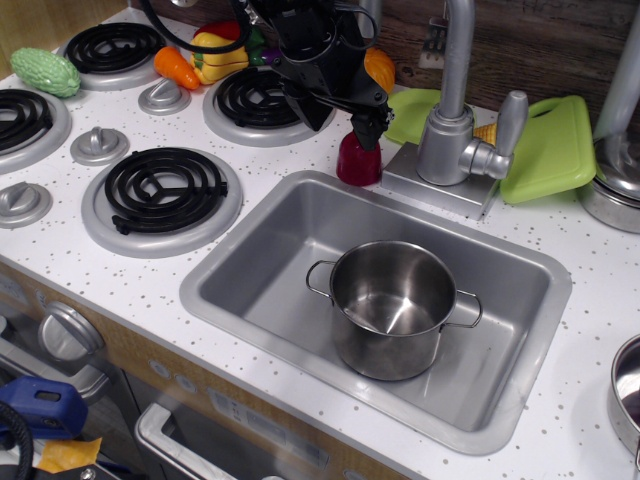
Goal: Put sweet potato in pot which is in sink
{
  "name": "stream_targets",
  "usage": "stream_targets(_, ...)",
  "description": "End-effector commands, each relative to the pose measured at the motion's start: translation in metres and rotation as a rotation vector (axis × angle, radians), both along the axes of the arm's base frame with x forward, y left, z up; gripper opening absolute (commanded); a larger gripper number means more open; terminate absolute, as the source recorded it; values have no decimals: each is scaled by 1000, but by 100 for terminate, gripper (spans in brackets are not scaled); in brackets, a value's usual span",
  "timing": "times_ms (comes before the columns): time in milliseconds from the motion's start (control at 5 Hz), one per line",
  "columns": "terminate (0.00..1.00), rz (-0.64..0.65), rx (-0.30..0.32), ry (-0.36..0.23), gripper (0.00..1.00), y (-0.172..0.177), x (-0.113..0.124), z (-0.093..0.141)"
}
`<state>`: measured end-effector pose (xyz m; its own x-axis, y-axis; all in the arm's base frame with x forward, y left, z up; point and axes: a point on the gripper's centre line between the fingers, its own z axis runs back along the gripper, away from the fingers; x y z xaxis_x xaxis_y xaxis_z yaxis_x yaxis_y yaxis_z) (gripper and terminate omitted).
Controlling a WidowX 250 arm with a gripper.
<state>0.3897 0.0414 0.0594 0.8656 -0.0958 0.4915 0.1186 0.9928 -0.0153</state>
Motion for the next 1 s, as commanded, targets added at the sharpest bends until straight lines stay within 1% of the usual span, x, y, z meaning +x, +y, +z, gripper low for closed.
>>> stream_targets(0,0,0,0,0,100,0,0,0)
stream_targets(200,0,-23,-1,-29,100,3,11,2)
stream_targets(400,0,-40,-17,-43,100,5,19,0)
stream_targets(800,0,-51,-47,-76,100,9,27,-13)
